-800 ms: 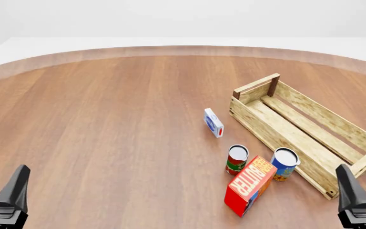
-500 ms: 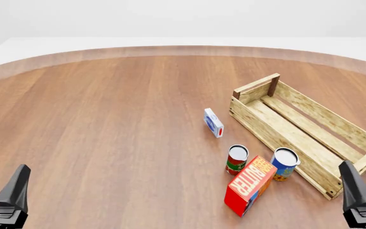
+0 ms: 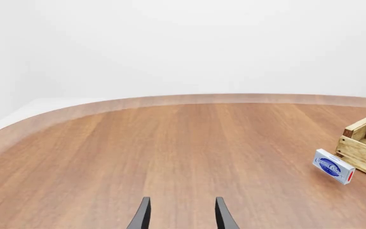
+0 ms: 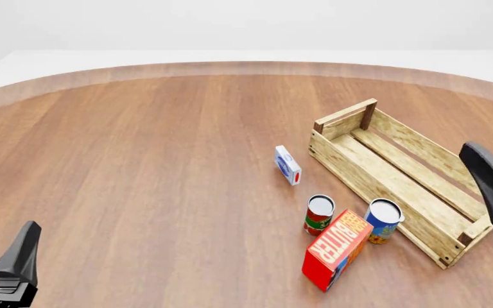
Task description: Pick up the tomato sauce, and put it in the wooden tray.
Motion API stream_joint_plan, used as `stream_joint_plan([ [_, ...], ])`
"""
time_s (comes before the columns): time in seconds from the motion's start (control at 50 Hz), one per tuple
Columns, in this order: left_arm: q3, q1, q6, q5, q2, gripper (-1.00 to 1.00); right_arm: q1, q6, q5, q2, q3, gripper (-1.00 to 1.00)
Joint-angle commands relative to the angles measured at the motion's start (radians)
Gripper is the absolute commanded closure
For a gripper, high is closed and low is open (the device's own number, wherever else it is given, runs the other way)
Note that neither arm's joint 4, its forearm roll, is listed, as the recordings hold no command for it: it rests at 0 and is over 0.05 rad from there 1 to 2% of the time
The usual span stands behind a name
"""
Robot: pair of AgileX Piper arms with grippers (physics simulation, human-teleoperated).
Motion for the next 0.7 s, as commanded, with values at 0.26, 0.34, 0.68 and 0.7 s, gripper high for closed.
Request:
stream_joint_plan([
  [0.26,0.0,0.0,0.0,0.0,0.0,-1.0,0.171,-0.148,0.226,0.394,-0.428,-1.0],
  [0.34,0.0,0.0,0.0,0.0,0.0,-1.0,0.159,-0.161,0.25,0.426,-0.445,-1.0],
  [0.68,0.0,0.0,0.0,0.0,0.0,-1.0,0.146,-0.138,0.298,0.636,-0.502,-1.0],
  [0.7,0.0,0.0,0.0,0.0,0.0,-1.0,0.146,-0.138,0.298,0.636,-0.502,-1.0],
])
